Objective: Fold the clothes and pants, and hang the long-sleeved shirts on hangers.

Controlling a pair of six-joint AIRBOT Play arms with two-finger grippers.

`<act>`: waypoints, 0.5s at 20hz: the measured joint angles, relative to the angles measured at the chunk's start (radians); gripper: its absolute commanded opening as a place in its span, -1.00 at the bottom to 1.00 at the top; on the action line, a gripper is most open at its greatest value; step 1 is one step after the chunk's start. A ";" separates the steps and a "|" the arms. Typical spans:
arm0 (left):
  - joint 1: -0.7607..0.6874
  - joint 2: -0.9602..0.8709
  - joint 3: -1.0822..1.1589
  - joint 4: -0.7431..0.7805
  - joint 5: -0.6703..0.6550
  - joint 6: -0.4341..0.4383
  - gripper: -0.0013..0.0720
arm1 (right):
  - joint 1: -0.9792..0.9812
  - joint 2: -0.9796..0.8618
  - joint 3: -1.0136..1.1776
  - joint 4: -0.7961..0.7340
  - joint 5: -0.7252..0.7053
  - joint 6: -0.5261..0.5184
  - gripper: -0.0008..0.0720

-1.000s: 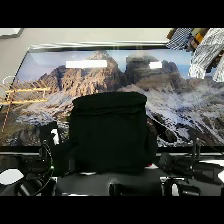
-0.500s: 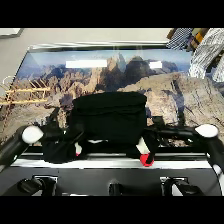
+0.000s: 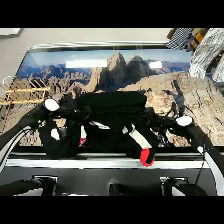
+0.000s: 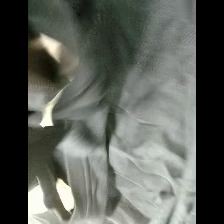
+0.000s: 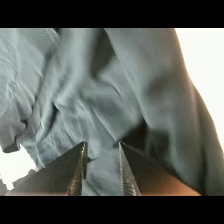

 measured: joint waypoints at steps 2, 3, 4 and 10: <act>0.031 0.013 0.032 0.018 -0.022 0.050 0.60 | 0.004 0.009 0.086 -0.127 0.070 -0.008 -0.01; 0.046 0.033 0.041 0.039 -0.036 0.066 0.69 | 0.005 0.021 0.131 -0.209 0.130 -0.001 0.10; 0.058 0.062 0.048 0.077 -0.054 0.079 0.72 | 0.006 0.040 0.178 -0.297 0.206 0.013 0.20; 0.016 0.269 -0.010 0.340 -0.133 0.106 0.72 | 0.134 0.167 0.291 -0.604 0.502 0.113 0.59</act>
